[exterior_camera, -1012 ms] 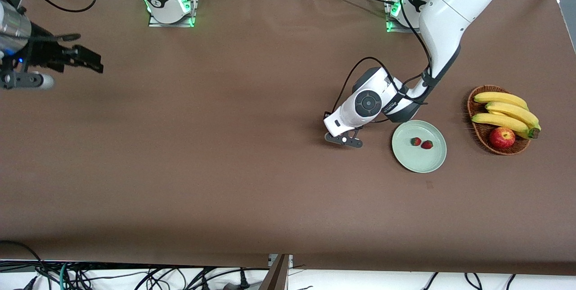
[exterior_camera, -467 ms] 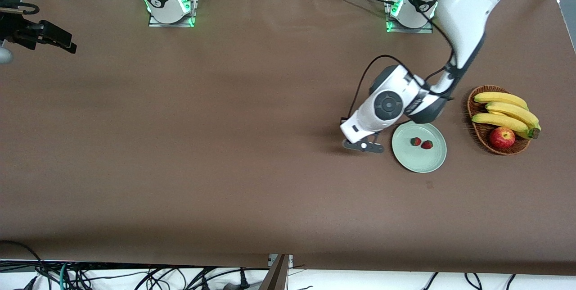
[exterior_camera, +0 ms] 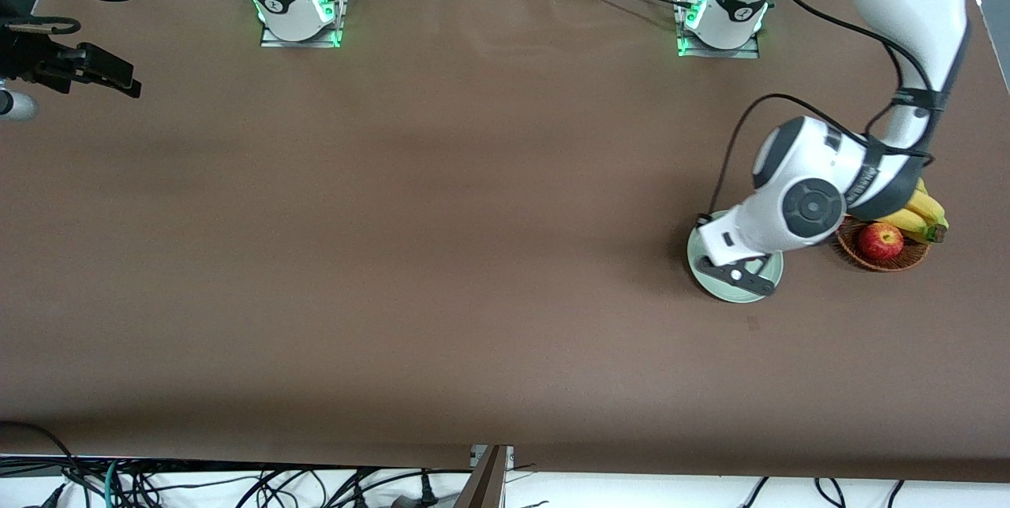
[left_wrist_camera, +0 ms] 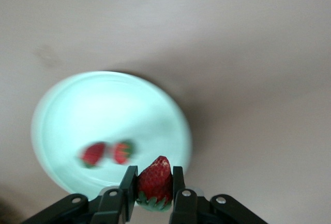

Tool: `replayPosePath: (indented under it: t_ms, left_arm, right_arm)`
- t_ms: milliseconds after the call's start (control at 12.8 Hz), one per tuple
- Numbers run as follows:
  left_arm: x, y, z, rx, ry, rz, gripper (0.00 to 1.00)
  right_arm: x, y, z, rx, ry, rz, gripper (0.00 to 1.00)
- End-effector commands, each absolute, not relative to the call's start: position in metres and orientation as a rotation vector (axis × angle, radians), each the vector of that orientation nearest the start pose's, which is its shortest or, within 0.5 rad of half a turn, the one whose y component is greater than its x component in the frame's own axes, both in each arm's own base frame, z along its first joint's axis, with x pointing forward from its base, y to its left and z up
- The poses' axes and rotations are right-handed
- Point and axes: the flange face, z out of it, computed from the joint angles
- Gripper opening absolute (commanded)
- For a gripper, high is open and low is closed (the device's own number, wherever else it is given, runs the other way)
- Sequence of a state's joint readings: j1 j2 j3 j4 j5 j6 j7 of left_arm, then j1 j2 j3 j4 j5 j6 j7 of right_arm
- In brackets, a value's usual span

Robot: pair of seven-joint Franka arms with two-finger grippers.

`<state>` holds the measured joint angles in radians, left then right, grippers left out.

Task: Collect all strawberries into plate
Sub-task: 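Lower the third strawberry onto the plate and open the left gripper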

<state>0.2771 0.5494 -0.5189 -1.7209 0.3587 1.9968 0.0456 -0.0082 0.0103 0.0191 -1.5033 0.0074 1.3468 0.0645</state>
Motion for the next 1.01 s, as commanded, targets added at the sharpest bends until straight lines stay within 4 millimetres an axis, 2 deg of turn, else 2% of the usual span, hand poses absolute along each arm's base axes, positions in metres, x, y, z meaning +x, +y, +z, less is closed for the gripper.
replayPosePath:
  t_ms: [0,156,234,311,389,467,545,779,934]
  left_arm:
    - [0.653,-0.082,0.239,-2.973,0.842,0.216,0.01]
    - [0.655,-0.084,0.225,-2.98,0.92,0.182,0.01]
    - [0.656,-0.085,0.224,-2.98,0.924,0.177,0.06]
    - [0.657,-0.085,0.226,-2.98,0.925,0.173,0.33]
    - [0.658,-0.083,0.228,-2.982,0.918,0.167,0.99]
    - [0.659,-0.079,0.234,-2.977,0.912,0.162,1.0]
    - [0.661,-0.078,0.254,-2.979,0.88,0.131,1.0]
    - [0.665,-0.076,0.339,-2.918,0.82,0.088,1.0]
    - [0.673,-0.078,0.404,-2.975,0.752,0.101,1.0]
  right_arm:
    - [0.533,0.01,0.636,-3.126,0.051,0.262,1.0]
    - [0.535,0.01,0.635,-3.126,0.048,0.265,1.0]
    - [0.535,0.01,0.636,-3.126,0.051,0.26,1.0]
    - [0.535,0.01,0.636,-3.128,0.051,0.26,1.0]
    - [0.535,0.01,0.636,-3.127,0.051,0.26,1.0]
    - [0.535,0.01,0.636,-3.128,0.051,0.26,1.0]
    - [0.535,0.01,0.635,-3.126,0.053,0.262,1.0]
    - [0.535,0.01,0.635,-3.125,0.053,0.26,1.0]
    - [0.536,0.009,0.636,-3.125,0.055,0.258,1.0]
